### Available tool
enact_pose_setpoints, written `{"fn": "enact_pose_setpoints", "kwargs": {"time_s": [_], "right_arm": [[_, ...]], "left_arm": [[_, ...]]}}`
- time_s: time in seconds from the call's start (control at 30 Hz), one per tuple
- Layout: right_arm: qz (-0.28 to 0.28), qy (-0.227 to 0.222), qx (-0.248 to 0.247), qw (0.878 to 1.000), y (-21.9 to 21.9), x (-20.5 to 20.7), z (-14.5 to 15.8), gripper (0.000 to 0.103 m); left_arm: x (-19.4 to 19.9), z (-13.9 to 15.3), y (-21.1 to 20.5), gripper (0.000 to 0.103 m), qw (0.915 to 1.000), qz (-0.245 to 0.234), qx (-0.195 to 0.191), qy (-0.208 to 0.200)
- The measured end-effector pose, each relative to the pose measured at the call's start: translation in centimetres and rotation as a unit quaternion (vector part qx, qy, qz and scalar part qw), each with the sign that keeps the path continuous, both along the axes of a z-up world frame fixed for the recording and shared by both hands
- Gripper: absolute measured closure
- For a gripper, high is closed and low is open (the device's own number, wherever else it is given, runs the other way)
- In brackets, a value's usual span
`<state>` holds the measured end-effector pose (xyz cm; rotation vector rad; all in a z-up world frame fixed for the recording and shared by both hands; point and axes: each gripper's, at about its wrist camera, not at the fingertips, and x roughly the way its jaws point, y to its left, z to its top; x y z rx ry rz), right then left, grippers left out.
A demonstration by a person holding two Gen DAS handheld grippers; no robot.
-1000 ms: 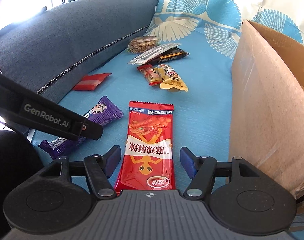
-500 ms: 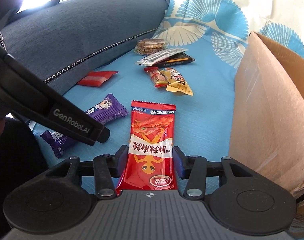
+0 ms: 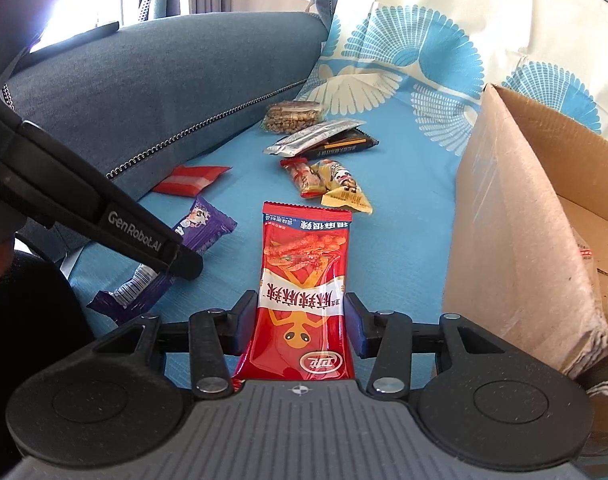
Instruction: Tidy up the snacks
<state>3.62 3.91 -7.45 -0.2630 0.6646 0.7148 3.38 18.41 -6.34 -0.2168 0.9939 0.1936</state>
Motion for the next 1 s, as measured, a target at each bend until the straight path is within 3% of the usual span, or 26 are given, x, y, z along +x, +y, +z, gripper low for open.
{"fn": "enact_pose_setpoints", "kwargs": {"time_s": [0.47,1.0], "right_arm": [[-0.005,-0.021,0.015,1.000,-0.7,-0.8,0.6,0.055],[-0.014,-0.063,0.051,0.997,-1.9,-2.3,3.5,0.055]], "left_arm": [[-0.8,0.9,0.4,0.083,0.9994,0.006,-0.011,-0.033],[-1.9,1.8,1.0,0.083,0.9966,0.014,-0.029,-0.076]]}}
